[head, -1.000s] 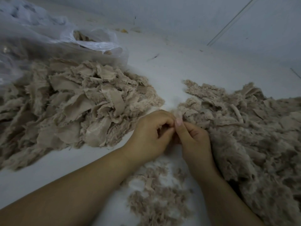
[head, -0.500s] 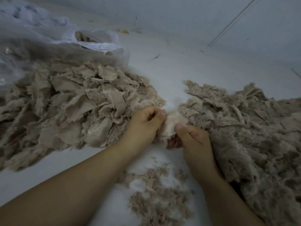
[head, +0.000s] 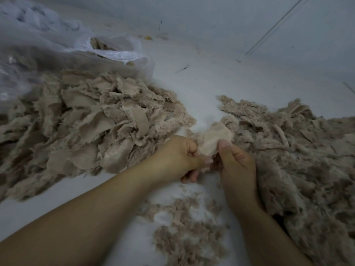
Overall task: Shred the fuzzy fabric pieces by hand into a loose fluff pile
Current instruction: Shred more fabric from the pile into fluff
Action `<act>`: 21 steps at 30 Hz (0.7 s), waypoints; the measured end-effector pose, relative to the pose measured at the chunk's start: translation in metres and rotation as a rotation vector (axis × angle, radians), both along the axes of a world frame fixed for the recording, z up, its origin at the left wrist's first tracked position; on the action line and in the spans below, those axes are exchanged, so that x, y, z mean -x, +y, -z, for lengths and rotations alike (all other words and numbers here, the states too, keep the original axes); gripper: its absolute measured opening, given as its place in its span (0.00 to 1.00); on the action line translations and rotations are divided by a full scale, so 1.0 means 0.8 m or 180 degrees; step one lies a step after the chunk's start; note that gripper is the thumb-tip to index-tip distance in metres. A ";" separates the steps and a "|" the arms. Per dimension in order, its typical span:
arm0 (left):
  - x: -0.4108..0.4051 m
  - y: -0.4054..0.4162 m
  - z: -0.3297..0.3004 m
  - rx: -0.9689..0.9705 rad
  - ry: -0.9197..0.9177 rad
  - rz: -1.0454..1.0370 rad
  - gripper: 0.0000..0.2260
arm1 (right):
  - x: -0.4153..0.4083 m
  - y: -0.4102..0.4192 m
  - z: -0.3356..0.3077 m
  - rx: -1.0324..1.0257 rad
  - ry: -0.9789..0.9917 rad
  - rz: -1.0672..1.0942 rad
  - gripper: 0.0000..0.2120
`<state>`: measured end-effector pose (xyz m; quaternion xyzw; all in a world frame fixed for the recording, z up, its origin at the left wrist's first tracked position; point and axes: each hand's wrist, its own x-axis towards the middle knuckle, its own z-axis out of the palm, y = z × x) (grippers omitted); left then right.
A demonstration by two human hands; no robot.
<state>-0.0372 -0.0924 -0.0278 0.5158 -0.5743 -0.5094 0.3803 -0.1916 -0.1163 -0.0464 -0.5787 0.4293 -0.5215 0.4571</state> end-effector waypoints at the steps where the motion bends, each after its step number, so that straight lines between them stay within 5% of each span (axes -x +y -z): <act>1: -0.005 0.001 -0.001 -0.0041 -0.0010 0.0181 0.13 | 0.001 -0.002 0.001 -0.0021 -0.0079 0.0151 0.22; 6: -0.034 0.006 -0.018 -0.0389 -0.0640 0.1807 0.07 | 0.003 -0.003 -0.001 0.0038 -0.0046 0.0207 0.20; 10: -0.015 -0.005 -0.006 -0.0345 -0.0010 0.0265 0.28 | 0.004 0.004 -0.005 0.0144 0.0015 -0.0258 0.15; 15: -0.010 -0.006 -0.003 -0.0083 0.0832 -0.0068 0.13 | 0.003 0.005 -0.003 0.0068 -0.0005 -0.0380 0.15; 18: -0.011 -0.022 -0.022 0.0323 0.2589 -0.0918 0.06 | 0.000 0.002 -0.002 -0.0027 -0.0054 -0.0210 0.15; 19: -0.011 -0.028 -0.021 0.0434 0.2809 -0.1073 0.13 | -0.001 0.002 -0.001 -0.0033 -0.0040 -0.0207 0.15; 21: -0.010 -0.035 -0.008 0.0688 0.1622 -0.1379 0.20 | -0.002 0.002 0.000 0.0008 0.0043 -0.0250 0.14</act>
